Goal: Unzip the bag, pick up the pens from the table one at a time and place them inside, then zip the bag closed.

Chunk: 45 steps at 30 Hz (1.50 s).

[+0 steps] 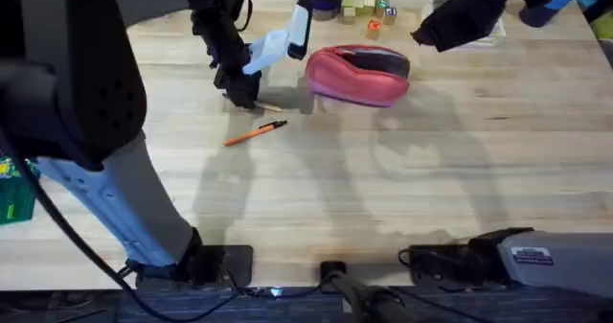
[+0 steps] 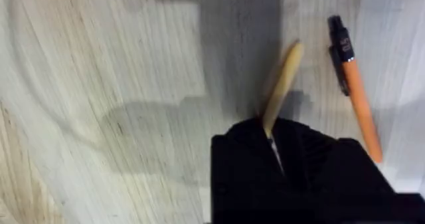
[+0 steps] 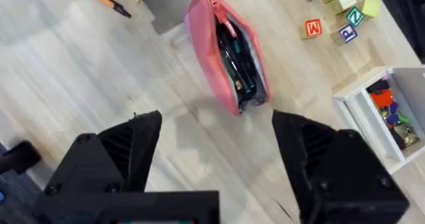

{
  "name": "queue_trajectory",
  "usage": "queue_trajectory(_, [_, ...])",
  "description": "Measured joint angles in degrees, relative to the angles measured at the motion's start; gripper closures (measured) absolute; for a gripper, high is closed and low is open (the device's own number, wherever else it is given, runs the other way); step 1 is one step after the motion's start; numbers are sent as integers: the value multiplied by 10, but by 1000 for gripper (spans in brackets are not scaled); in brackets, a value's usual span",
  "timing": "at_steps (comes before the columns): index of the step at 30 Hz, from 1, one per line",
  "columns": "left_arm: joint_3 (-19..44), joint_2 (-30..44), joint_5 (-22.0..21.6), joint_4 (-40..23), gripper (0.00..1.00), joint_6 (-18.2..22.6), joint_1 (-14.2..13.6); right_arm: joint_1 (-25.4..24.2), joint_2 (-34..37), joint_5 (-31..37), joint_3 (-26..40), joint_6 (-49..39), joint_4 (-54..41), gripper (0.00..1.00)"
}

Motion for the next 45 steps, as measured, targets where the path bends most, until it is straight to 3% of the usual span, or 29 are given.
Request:
queue_trajectory(7, [1,0,1,-1,954,-12,0,0,0,0,0,0,-2,6])
queue_trajectory(14, [13,5,3,-16,961,-63,0,0,-16,0,0,1,-13,5])
queue_trajectory(19, [57,30,29,-71,958,-85,0,0,-41,0,0,18,-17,5])
queue_trajectory(26, [167,34,54,-125,959,-111,-8,0,-47,0,0,66,-55,5])
queue_trajectory(37, [272,34,62,-155,959,-138,-78,0,-107,31,0,110,-75,6])
queue_trajectory(45, [287,34,98,-84,959,-155,-141,0,-166,40,0,117,-92,5])
